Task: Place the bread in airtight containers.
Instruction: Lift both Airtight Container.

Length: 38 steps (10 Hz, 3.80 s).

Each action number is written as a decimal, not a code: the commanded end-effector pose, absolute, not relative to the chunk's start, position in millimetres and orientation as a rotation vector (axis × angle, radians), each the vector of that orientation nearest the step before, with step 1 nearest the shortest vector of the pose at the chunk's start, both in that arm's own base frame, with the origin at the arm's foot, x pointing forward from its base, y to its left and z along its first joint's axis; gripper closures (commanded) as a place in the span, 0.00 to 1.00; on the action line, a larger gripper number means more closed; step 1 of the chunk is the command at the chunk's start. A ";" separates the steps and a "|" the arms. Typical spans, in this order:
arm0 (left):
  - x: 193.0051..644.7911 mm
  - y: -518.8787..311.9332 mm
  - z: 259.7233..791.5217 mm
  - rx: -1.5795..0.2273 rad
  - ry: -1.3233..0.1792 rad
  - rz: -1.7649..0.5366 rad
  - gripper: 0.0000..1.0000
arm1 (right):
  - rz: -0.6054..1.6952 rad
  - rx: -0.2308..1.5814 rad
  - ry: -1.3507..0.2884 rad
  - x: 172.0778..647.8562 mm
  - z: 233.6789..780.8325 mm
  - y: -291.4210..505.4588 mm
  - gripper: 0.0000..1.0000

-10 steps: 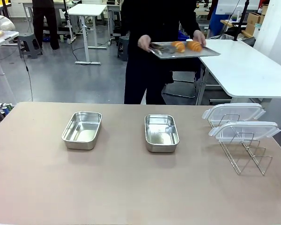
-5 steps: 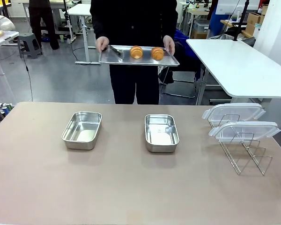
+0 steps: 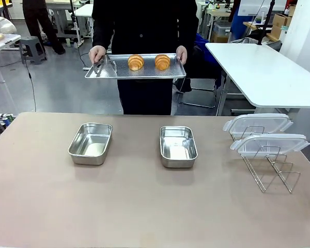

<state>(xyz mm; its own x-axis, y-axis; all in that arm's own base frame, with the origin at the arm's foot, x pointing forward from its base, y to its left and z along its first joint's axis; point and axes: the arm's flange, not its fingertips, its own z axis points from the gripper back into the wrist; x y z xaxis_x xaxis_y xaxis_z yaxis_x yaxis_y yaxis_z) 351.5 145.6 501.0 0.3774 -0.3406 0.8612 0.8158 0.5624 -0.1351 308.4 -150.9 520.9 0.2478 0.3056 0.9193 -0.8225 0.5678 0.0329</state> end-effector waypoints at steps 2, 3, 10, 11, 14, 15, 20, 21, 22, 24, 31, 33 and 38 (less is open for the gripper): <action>353.1 146.7 500.0 -0.627 -0.929 -0.817 0.00 | 0.850 0.582 -1.083 311.7 522.4 -151.3 0.00; 353.1 146.7 500.0 -0.627 -0.929 -0.817 0.00 | 0.850 0.582 -1.083 311.7 522.4 -151.3 0.00; 353.1 146.7 500.0 -0.627 -0.929 -0.817 0.00 | 0.850 0.582 -1.083 311.7 522.4 -151.3 0.00; 353.1 146.7 500.0 -0.627 -0.929 -0.817 0.00 | 0.850 0.582 -1.083 311.7 522.4 -151.3 0.00; 353.1 146.7 500.0 -0.627 -0.929 -0.817 0.00 | 0.850 0.582 -1.083 311.7 522.4 -151.3 0.00; 353.1 146.7 500.0 -0.627 -0.929 -0.817 0.00 | 0.850 0.582 -1.083 311.7 522.4 -151.3 0.00; 353.1 146.7 500.0 -0.627 -0.929 -0.817 0.00 | 0.850 0.582 -1.083 311.7 522.4 -151.3 0.00; 351.4 145.6 500.9 -0.616 -0.901 -0.802 0.00 | 0.834 0.587 -1.056 307.6 520.8 -151.5 0.00; 372.9 122.0 509.5 -0.578 -0.854 -0.824 0.00 | 0.836 0.571 -1.002 323.6 532.3 -122.8 0.00; 415.2 76.3 530.6 -0.527 -0.730 -0.784 0.00 | 0.871 0.498 -0.847 357.0 551.7 -45.6 0.00; 499.5 -21.0 506.4 -0.197 -0.311 -0.225 0.00 | 0.441 0.070 -0.377 424.5 496.2 178.6 0.00; 503.4 -34.0 490.4 -0.192 -0.283 -0.184 0.00 | 0.420 0.079 -0.308 429.7 466.5 192.2 0.00; 498.4 -23.2 480.7 -0.173 -0.300 -0.202 0.00 | 0.441 0.045 -0.336 420.1 459.8 181.5 0.00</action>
